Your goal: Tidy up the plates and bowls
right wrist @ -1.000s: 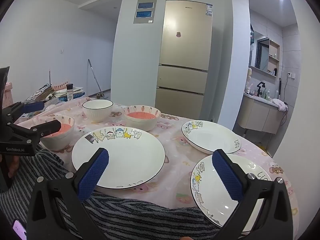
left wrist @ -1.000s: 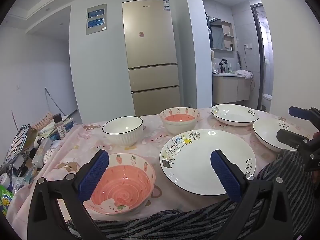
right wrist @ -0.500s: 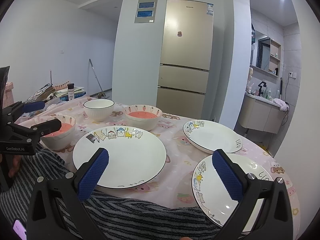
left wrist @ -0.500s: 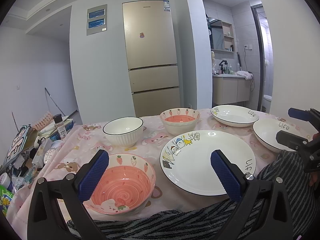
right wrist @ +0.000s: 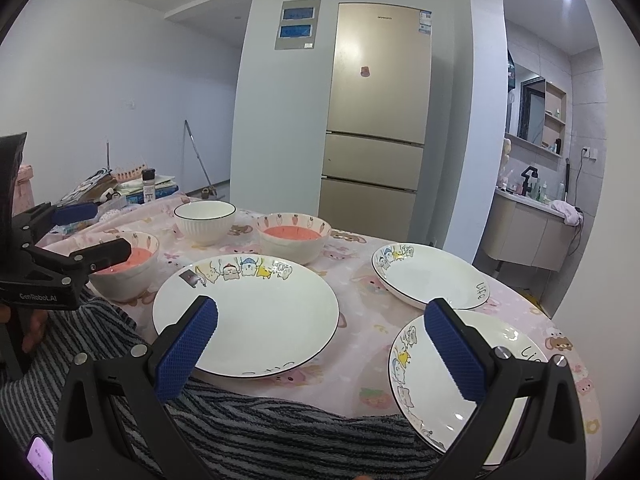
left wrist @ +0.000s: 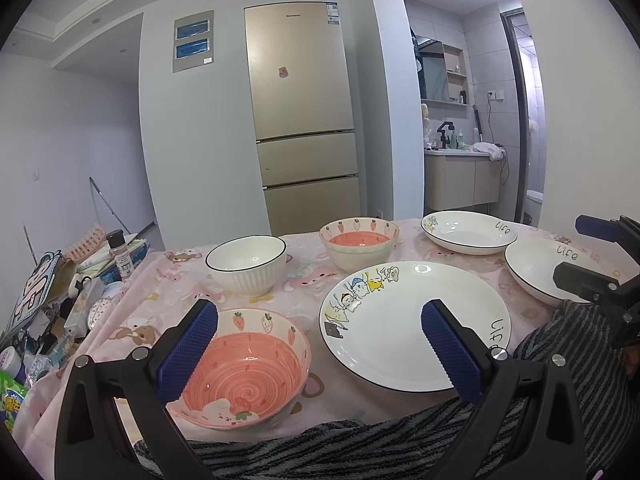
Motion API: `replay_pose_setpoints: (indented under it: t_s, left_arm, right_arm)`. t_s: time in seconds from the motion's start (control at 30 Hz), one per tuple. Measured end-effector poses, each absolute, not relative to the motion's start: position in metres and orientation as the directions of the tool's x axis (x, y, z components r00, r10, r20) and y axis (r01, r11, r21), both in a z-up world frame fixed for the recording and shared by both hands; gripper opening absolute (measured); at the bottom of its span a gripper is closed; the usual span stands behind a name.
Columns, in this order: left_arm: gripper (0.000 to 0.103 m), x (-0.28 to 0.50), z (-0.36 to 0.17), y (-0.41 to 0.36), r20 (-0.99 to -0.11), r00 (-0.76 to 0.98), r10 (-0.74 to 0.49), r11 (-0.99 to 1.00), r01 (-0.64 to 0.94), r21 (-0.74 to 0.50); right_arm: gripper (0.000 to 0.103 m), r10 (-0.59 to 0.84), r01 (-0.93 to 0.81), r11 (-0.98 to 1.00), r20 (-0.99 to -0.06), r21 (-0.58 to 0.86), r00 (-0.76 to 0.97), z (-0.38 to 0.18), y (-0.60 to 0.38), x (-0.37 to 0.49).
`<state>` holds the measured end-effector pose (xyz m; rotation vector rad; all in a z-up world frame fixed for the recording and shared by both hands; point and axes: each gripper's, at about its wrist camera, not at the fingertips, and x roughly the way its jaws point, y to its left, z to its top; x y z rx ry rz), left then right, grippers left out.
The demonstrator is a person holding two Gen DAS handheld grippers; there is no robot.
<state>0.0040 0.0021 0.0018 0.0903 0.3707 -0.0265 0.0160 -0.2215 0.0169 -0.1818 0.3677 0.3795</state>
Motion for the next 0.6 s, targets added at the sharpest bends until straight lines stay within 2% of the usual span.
replay_pose_setpoints:
  t_s: [0.6]
  left_arm:
    - [0.103, 0.0038, 0.0016, 0.0025, -0.362, 0.932, -0.010, 0.996, 0.042, 0.083]
  right_arm:
    - [0.103, 0.335, -0.399, 0.912, -0.383, -0.098, 0.861, 0.0175, -0.2205, 0.0146]
